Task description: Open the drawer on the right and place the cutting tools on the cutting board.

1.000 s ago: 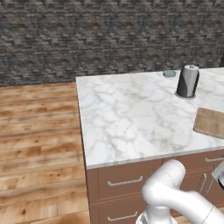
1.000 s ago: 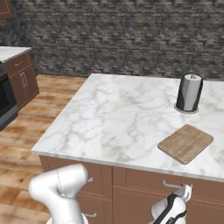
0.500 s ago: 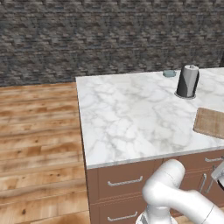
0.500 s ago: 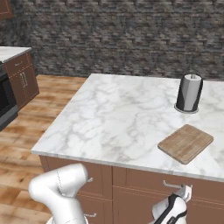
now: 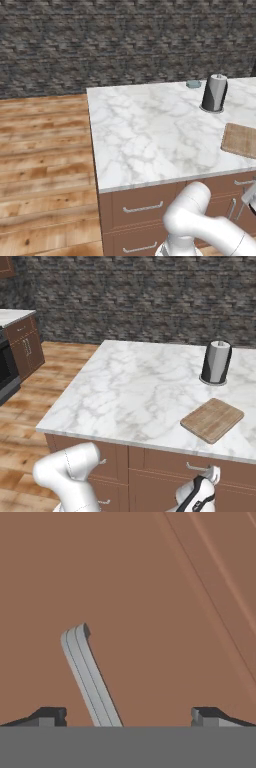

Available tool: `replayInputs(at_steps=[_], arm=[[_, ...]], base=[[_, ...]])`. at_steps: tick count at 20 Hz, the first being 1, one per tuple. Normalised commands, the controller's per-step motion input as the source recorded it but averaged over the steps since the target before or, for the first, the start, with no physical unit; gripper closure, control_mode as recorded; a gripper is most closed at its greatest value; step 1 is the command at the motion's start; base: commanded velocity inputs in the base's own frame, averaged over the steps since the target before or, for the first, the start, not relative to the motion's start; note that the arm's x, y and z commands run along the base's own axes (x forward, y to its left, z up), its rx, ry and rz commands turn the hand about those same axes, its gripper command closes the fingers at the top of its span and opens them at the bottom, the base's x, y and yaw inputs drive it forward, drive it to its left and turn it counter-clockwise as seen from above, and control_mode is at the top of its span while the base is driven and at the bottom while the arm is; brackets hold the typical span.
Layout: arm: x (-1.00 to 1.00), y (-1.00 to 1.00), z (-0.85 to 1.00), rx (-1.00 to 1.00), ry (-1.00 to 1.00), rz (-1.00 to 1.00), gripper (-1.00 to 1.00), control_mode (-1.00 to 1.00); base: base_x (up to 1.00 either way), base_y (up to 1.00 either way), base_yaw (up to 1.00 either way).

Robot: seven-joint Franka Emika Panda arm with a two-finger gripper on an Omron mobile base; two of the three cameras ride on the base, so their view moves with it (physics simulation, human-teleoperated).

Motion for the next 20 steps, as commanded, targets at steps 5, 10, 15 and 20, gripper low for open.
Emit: replayInputs(at_steps=[5,10,15,20], arm=[[0.15,0.00,0.00,0.00,-0.04,0.00,-1.00,-1.00],[0.01,0.00,0.00,0.00,-0.03,0.00,-1.00,-1.00],[0.00,0.00,0.00,0.00,0.00,0.00,-1.00,-1.00],[0.00,0.00,0.00,0.00,0.00,0.00,1.00,-1.00]], base=[[0.00,0.00,0.00],[0.00,0.00,0.00],[0.00,0.00,0.00],[0.00,0.00,0.00]])
